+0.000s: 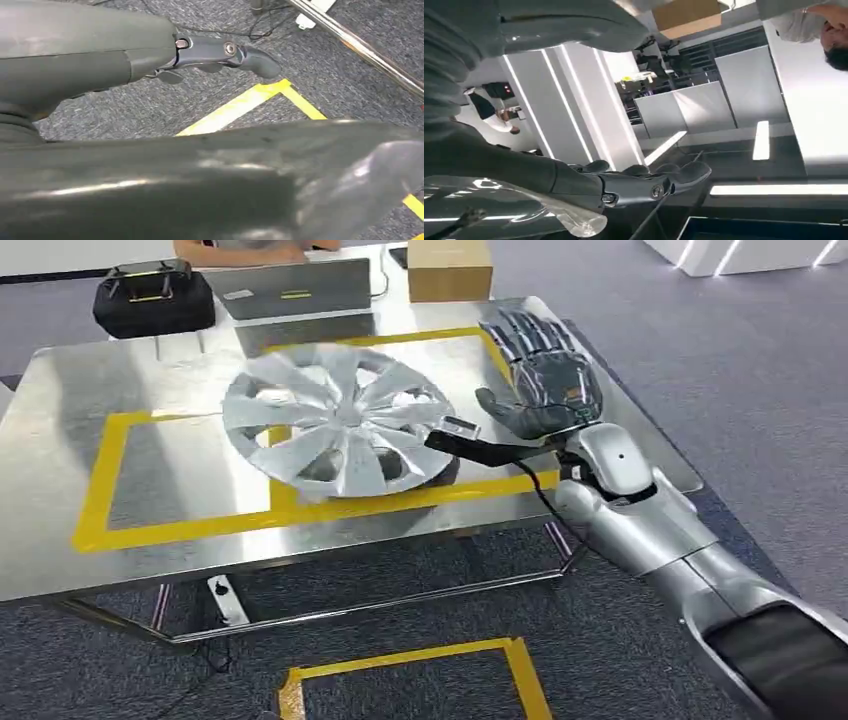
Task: Take the parts from the cabinet and place them on the table.
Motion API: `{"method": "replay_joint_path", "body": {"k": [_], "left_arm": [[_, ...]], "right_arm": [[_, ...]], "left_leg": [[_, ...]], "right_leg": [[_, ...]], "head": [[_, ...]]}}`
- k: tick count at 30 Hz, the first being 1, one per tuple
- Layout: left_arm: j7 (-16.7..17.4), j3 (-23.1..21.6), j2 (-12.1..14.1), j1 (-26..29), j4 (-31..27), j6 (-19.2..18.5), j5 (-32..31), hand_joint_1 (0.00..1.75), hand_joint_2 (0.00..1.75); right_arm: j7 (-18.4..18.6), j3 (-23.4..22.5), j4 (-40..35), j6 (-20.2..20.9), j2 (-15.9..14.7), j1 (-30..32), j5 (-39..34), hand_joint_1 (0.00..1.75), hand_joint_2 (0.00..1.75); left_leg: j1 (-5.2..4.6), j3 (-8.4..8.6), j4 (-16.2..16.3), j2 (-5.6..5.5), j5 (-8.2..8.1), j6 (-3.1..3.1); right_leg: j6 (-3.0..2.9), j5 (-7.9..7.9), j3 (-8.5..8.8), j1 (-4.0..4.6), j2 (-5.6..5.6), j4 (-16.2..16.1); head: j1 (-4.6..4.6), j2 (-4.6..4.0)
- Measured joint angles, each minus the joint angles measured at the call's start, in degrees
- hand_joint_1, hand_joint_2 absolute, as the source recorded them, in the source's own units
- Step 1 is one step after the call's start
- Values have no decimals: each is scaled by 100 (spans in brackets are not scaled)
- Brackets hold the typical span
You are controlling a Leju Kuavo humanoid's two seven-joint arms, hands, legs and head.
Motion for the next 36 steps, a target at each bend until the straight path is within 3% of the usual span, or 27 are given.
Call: {"method": "replay_joint_path", "body": {"k": [1, 2, 5, 7, 8, 11, 12, 13, 14, 16, 17, 18, 19, 21, 22, 23, 25, 27, 29, 31, 32, 33, 36], "left_arm": [[0, -2, 0, 1, 0, 0, 0, 0, 0], [0, -2, 2, -3, 0, 0, 0, 0, 0], [-2, -15, -2, 8, 0, 0, 0, 0, 0], [-4, -24, -7, 29, 0, 4, 2, 0, 0], [-11, -31, -11, 21, 0, 18, 2, 0, 0], [-15, -50, -17, 25, 0, 24, 17, 0, 0], [-20, -50, -17, 38, 0, 35, 53, 0, 0], [-35, -48, -17, 48, 0, 48, 79, 0, 0], [-52, -48, -20, 49, 0, 59, 111, 0, 0], [-70, -46, -26, 49, 0, 74, 125, 0, 0], [-74, -46, -22, 50, 0, 76, 129, 0, 0], [-79, -46, -20, 50, 0, 79, 138, 0, 0], [-83, -46, -17, 53, 0, 83, 138, 0, 0], [-83, -46, -17, 65, 0, 83, 142, 0, 0], [-85, -46, -11, 62, 0, 85, 144, 0, 0], [-52, -46, -9, 66, 0, 92, 164, 0, 0], [98, -44, 15, 84, 0, 94, 186, 0, 0], [147, -28, 39, 148, 0, 94, 230, 0, 0], [155, 7, 81, 215, 0, 94, 249, 0, 0], [166, 37, 105, 222, 0, 105, 308, 0, 0], [177, 61, 120, 221, 0, 122, 332, 0, 0], [195, 77, 138, 220, 0, 127, 356, 0, 0], [234, 127, 149, 248, 0, 181, 422, 0, 0]], "right_arm": [[-29, -39, -33, 2, 0, 25, -48, 0, 175], [-42, -66, -42, 4, -2, 43, -77, 0, 175], [-99, -158, -103, -9, -28, 152, -228, 0, 175], [-146, -262, -194, -62, -59, 224, -426, 0, 175], [-184, -317, -249, -131, -59, 239, -570, 0, 175], [-277, -485, -334, -208, -61, 355, -924, 0, 175], [-339, -551, -376, -208, -61, 441, -1175, 0, 175], [-424, -638, -439, -205, -61, 524, -1548, 0, 175], [-498, -725, -509, -197, -61, 578, -1868, 0, 175], [-586, -889, -640, -173, -61, 614, -2234, 0, 175], [-612, -959, -676, -168, -61, 626, -2273, 0, 175], [-628, -997, -717, -155, -61, 649, -2300, 0, 175], [-630, -1021, -746, -151, -61, 686, -2320, 0, 0], [-638, -1078, -783, -142, -61, 757, -2337, 0, 0], [-647, -1104, -807, -114, -61, 758, -2410, 0, 0], [-704, -1133, -840, -22, -61, 761, -2653, 0, 0], [-880, -1224, -844, 250, -61, 891, -3342, 0, 0], [-1030, -1329, -842, 560, -72, 1171, -4035, 0, 0], [-1146, -1443, -844, 770, -133, 1426, -4515, 0, 0], [-1167, -1563, -883, 1006, -177, 1666, -4974, 0, 0], [-1178, -1664, -934, 1133, -212, 1797, -5280, 0, 0], [-1207, -1732, -953, 1191, -238, 1898, -5391, 0, 0], [-1244, -1873, -1025, 1242, -304, 2245, -5589, 0, 0]], "left_leg": [[-1, 243, -529, 0, 233, 38], [-30, 333, -640, 1, 132, 57], [-55, 317, -721, 2, 103, 112], [-14, 360, -802, 14, 149, 197], [-10, 361, -806, 13, 148, 236], [-14, 357, -801, 14, 143, 268], [-14, 360, -796, 13, 139, 271], [-13, 363, -793, 11, 135, 275], [-13, 364, -785, 5, 129, 268], [-11, 368, -746, 1, 95, 229], [-37, 353, -729, -3, 73, 194], [-58, 331, -695, -5, 66, 166], [-56, 335, -703, -4, 81, 143], [-42, 352, -722, -3, 90, 107], [-42, 331, -695, -2, 39, 63], [-40, 292, -559, 7, -81, 30], [-18, -60, 264, 8, -518, -9], [-17, -365, 935, 9, -733, -24], [-18, -262, 715, 9, -494, 1], [-39, 181, -200, 8, -18, 95], [-63, 370, -609, 5, 58, 159], [-66, 437, -715, 8, -5, 164], [-96, 426, -730, 7, -5, 185]], "right_leg": [[20, -20, 19, 0, 1, 7], [43, -33, 5, 30, 1, 10], [131, -20, -36, 14, 1, 8], [200, -107, -96, -1, 6, 76], [212, -254, -194, 2, -8, 281], [255, -828, -868, 0, -7, 1669], [261, -842, -1016, -2, -8, 1906], [262, -707, -1007, -3, -9, 1818], [257, -476, -873, -6, -12, 1489], [248, 60, -357, -19, -31, 395], [246, -8, -213, -9, -32, 139], [189, 7, -157, 4, -11, 88], [176, 10, -160, 9, -11, 99], [125, 6, -164, 28, -5, 115], [67, 35, -145, -27, -13, 68], [38, 35, -139, -24, -18, 70], [0, 32, -134, -19, -26, 70], [-13, 23, -130, -5, -35, 72], [-17, 20, -129, 7, -26, 76], [-9, 14, -103, 24, -23, 76], [5, 5, -97, 20, -38, 74], [30, -8, -125, 68, -40, 90], [126, 24, -114, 25, -42, 42]], "head": [[2, 0], [11, 0], [9, 0], [11, 0], [22, 0], [31, 0], [33, 0], [28, 0], [37, 0], [33, 0], [28, 0], [19, 0], [15, 0], [22, 0], [22, 0], [6, 0], [-11, 0], [-9, 0], [-13, 0], [-11, 0], [-4, 0], [-7, 0], [-3, 0]]}}
